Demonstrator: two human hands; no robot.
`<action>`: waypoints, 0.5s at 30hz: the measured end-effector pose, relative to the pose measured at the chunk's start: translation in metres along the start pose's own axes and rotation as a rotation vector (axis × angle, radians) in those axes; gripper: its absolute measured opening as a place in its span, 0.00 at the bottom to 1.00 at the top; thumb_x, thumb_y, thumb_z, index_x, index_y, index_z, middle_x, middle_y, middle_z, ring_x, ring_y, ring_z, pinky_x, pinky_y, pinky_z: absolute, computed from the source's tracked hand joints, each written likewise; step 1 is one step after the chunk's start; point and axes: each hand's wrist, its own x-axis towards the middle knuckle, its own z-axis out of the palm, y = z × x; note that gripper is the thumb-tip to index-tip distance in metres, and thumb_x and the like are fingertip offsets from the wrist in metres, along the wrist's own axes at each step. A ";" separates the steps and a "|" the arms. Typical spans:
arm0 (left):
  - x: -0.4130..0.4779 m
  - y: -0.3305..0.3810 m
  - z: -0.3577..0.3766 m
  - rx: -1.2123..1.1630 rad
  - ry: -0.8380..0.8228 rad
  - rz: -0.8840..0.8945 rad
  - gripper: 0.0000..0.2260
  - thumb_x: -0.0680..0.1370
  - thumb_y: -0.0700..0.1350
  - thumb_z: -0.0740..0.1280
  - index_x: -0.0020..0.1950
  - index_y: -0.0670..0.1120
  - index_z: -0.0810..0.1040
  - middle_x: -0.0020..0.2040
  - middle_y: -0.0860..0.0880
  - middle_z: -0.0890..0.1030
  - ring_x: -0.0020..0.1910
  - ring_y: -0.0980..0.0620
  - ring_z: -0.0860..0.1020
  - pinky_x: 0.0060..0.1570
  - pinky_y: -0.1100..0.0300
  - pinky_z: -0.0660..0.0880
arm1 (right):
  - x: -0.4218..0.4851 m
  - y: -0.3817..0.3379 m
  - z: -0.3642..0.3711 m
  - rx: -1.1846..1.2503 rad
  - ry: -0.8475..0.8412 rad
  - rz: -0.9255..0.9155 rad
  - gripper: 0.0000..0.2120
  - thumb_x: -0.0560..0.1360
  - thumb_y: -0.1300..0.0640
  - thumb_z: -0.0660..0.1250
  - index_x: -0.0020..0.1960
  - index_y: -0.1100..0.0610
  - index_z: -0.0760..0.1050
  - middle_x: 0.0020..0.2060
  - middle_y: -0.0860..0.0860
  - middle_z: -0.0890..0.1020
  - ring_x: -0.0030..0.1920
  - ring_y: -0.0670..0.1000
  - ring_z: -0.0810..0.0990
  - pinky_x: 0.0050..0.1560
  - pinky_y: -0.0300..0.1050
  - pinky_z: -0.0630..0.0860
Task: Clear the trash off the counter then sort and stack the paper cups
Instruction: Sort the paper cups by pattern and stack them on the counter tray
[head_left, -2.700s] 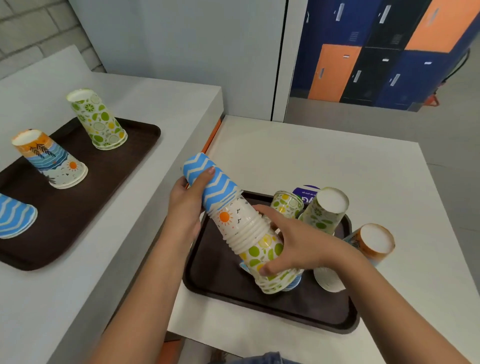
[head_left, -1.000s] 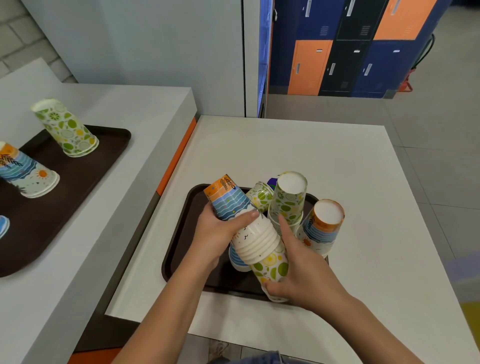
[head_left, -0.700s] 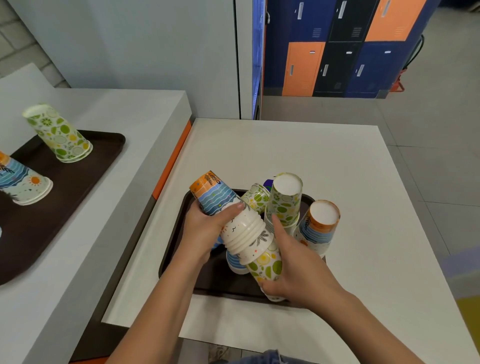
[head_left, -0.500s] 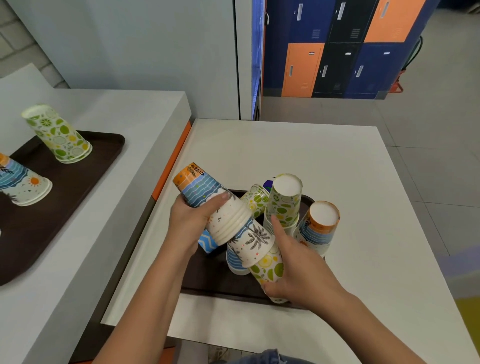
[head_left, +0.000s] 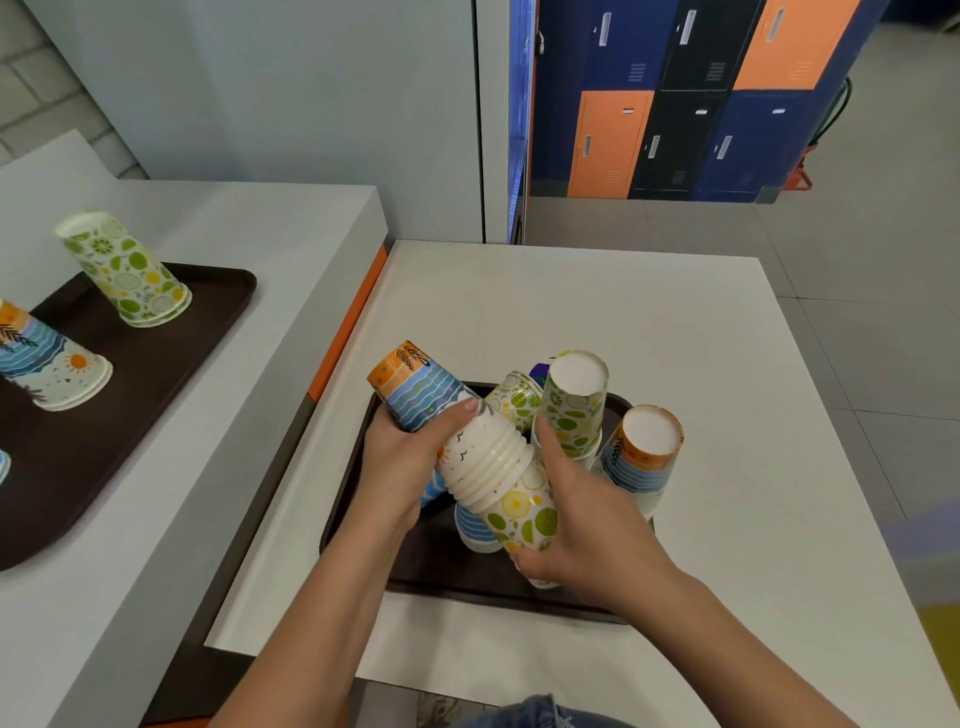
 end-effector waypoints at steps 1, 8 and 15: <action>0.001 0.000 -0.001 0.010 0.019 0.009 0.15 0.68 0.36 0.75 0.52 0.42 0.77 0.43 0.46 0.84 0.36 0.57 0.84 0.32 0.65 0.78 | 0.001 -0.001 0.001 -0.005 -0.008 -0.003 0.58 0.64 0.46 0.73 0.77 0.48 0.33 0.60 0.48 0.75 0.54 0.50 0.78 0.46 0.39 0.72; 0.007 0.001 -0.008 0.053 0.079 0.029 0.18 0.67 0.39 0.77 0.54 0.43 0.77 0.45 0.48 0.83 0.37 0.58 0.83 0.33 0.66 0.78 | 0.005 -0.006 -0.001 0.004 -0.063 0.011 0.57 0.63 0.47 0.74 0.77 0.47 0.37 0.65 0.48 0.72 0.60 0.51 0.75 0.55 0.44 0.75; 0.016 0.009 -0.019 0.015 0.123 0.023 0.17 0.68 0.41 0.76 0.55 0.42 0.77 0.48 0.46 0.83 0.44 0.52 0.82 0.36 0.64 0.79 | 0.008 -0.009 -0.004 -0.035 -0.093 0.010 0.58 0.62 0.46 0.74 0.77 0.48 0.36 0.64 0.48 0.72 0.59 0.51 0.76 0.52 0.44 0.76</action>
